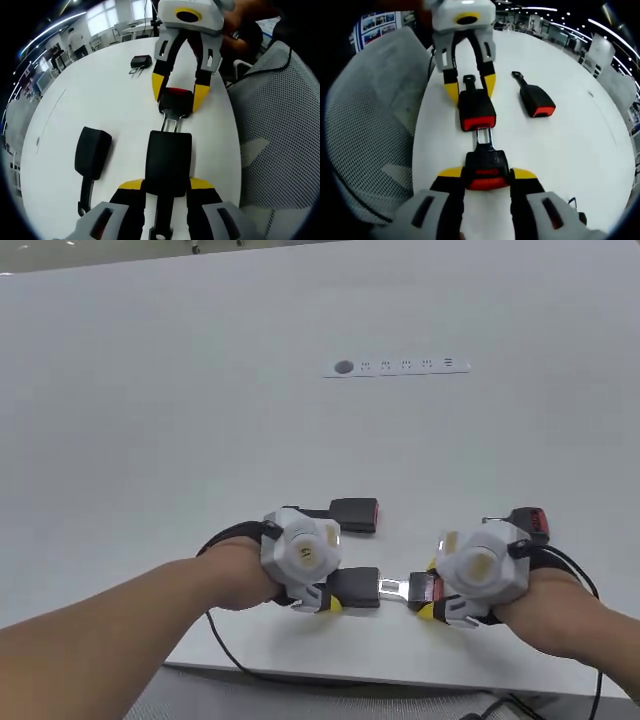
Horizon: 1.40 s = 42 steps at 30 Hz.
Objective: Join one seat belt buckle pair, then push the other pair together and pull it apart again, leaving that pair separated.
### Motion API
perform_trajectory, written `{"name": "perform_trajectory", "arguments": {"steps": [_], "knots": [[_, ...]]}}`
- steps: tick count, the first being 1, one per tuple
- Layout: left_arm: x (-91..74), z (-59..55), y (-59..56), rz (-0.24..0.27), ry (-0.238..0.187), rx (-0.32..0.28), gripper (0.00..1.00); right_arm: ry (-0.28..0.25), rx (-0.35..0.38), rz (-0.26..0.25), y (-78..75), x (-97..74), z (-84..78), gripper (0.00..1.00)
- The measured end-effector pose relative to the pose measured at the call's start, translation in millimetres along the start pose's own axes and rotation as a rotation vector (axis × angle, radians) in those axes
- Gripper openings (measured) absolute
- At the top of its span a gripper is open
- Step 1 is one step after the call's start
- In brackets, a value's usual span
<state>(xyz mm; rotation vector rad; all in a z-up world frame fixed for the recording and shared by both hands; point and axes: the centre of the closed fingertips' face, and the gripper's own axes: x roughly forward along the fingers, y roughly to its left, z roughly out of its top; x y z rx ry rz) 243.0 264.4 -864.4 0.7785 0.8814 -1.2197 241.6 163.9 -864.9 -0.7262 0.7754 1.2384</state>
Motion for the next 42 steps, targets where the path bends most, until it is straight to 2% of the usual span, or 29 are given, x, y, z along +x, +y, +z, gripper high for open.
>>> {"name": "perform_trajectory", "arguments": {"steps": [4, 9, 13, 16, 18, 20, 29, 42], "knots": [[0.6, 1.0, -0.2, -0.001, 0.016, 0.008, 0.32, 0.005, -0.025, -0.009, 1.2, -0.4, 0.7, 0.34], [0.1, 0.0, -0.1, -0.005, 0.025, 0.006, 0.32, -0.009, -0.020, -0.005, 2.2, 1.4, 3.5, 0.34], [0.3, 0.7, -1.0, -0.010, 0.029, 0.030, 0.32, -0.018, -0.030, 0.004, 4.2, 4.4, 8.1, 0.34], [0.3, 0.7, -0.8, -0.020, 0.027, 0.040, 0.32, -0.019, -0.038, 0.008, 4.9, 6.3, 9.9, 0.34], [0.5, 1.5, -1.0, -0.035, 0.011, 0.071, 0.32, -0.029, -0.045, 0.014, 4.4, 6.0, 10.4, 0.34], [0.5, 0.6, 0.1, -0.043, 0.003, 0.062, 0.32, -0.035, -0.051, 0.015, 4.4, 5.9, 11.4, 0.33], [0.6, 1.8, -1.5, -0.051, -0.002, 0.071, 0.31, -0.036, -0.039, 0.021, 2.5, 9.8, 17.2, 0.33], [1.3, 2.8, -0.7, -0.075, 0.012, 0.118, 0.31, -0.040, -0.060, 0.039, 2.9, 12.7, 23.2, 0.32]]}}
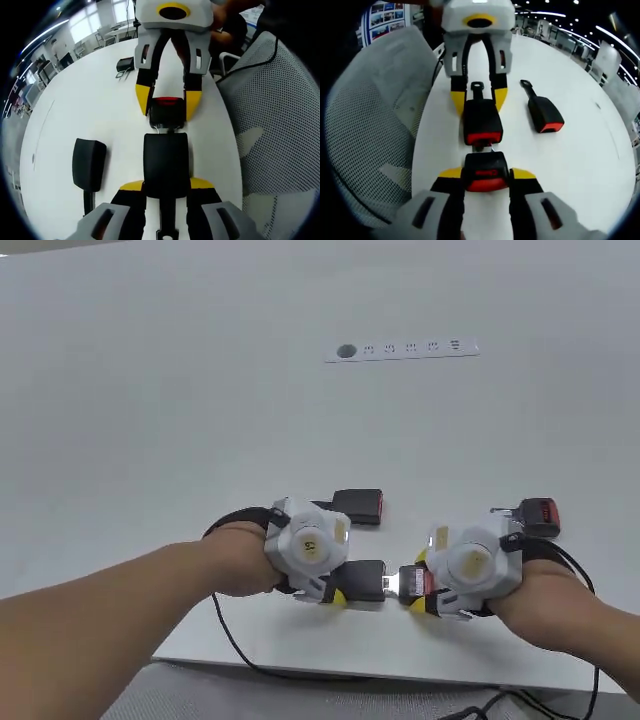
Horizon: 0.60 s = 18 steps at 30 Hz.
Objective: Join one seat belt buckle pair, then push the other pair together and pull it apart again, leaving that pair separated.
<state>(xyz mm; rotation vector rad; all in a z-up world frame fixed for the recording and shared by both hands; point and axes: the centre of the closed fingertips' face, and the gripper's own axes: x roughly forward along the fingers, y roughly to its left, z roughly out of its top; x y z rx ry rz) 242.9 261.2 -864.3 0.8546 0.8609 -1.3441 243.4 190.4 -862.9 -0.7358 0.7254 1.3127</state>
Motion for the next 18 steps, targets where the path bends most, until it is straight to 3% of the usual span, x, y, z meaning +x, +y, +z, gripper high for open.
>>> {"name": "perform_trajectory", "arguments": {"steps": [11, 18], "knots": [[0.8, -1.8, 0.2, 0.009, 0.016, -0.007, 0.31, -0.032, 0.042, 0.008, 0.6, 6.3, 7.9, 0.32], [0.7, -1.8, -0.2, 0.012, 0.026, -0.020, 0.31, -0.020, 0.016, 0.013, 1.0, 5.0, 6.2, 0.33]]}}
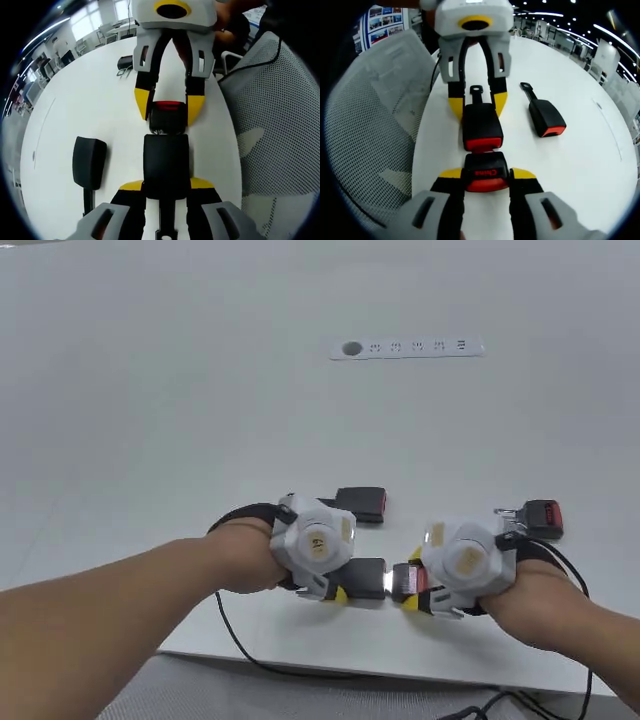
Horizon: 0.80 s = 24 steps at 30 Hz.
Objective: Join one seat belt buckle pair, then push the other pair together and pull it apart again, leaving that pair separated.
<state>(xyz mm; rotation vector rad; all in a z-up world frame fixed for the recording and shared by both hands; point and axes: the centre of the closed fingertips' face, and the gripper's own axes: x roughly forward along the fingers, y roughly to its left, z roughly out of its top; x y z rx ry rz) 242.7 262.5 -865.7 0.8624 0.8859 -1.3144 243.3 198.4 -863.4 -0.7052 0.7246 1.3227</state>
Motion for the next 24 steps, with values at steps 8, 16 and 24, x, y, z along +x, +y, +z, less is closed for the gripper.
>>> {"name": "perform_trajectory", "arguments": {"steps": [8, 16, 24], "knots": [[-0.3, -2.1, 0.3, -0.008, -0.031, -0.023, 0.31, 0.014, -0.032, 0.026, -1.4, -2.9, -3.2, 0.33], [-0.3, -2.0, 0.4, -0.007, -0.027, -0.012, 0.31, -0.001, -0.030, 0.023, -1.2, -3.2, -5.3, 0.33], [0.8, -0.6, 0.9, -0.013, 0.011, -0.010, 0.31, 0.013, -0.030, 0.026, -0.4, -3.0, -4.7, 0.34]]}}
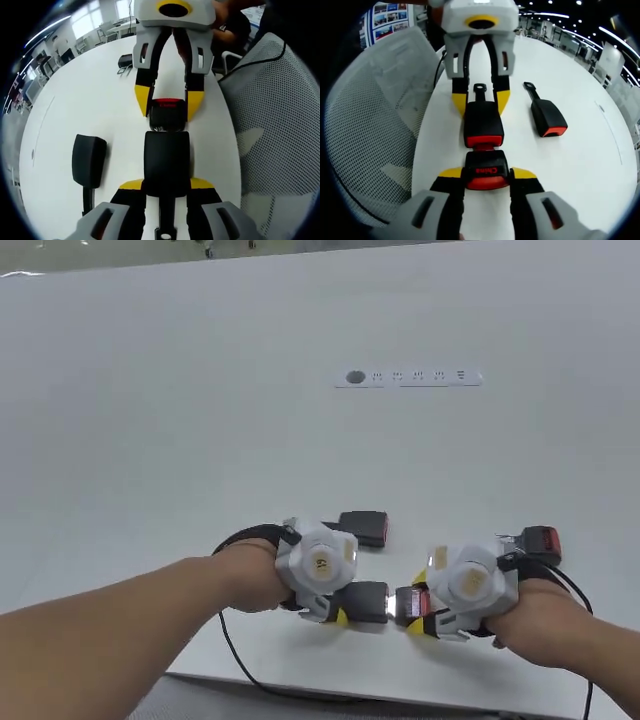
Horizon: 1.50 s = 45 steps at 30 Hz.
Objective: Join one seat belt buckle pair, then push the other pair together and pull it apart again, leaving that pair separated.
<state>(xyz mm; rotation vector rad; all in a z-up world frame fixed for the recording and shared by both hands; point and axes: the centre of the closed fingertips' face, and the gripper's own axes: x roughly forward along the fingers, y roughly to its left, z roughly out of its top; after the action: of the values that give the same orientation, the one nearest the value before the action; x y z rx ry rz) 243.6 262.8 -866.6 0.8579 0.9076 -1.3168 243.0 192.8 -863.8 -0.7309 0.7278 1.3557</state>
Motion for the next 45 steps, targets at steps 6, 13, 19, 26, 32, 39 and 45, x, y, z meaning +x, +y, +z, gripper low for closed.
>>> {"name": "perform_trajectory", "arguments": {"steps": [6, 13, 19, 26, 32, 39, 45], "knots": [[-0.9, 0.4, -0.3, 0.006, 0.011, -0.012, 0.32, 0.007, 0.002, -0.006, -0.3, -0.1, -0.2, 0.35], [-1.8, -0.5, -0.8, 0.013, 0.036, -0.020, 0.33, 0.005, 0.018, 0.000, 1.5, -2.2, 2.3, 0.36], [-9.8, -1.7, -2.0, 0.036, 0.039, 0.009, 0.32, -0.002, 0.030, 0.002, 1.4, -9.6, 6.9, 0.36], [-32.7, 10.1, 5.0, 0.064, -0.023, -0.008, 0.31, -0.038, 0.026, -0.007, -1.6, -27.3, 19.6, 0.36], [-46.0, 20.7, 28.0, 0.102, -0.073, -0.036, 0.31, -0.041, 0.032, -0.022, -13.8, -35.5, 13.8, 0.35], [-46.3, 29.3, 53.7, 0.119, -0.079, -0.028, 0.31, -0.011, 0.029, -0.042, -34.4, -51.4, -9.0, 0.35], [-50.2, 35.7, 79.9, 0.127, -0.108, -0.061, 0.32, 0.034, 0.022, -0.079, -62.4, -66.6, -37.6, 0.35]]}}
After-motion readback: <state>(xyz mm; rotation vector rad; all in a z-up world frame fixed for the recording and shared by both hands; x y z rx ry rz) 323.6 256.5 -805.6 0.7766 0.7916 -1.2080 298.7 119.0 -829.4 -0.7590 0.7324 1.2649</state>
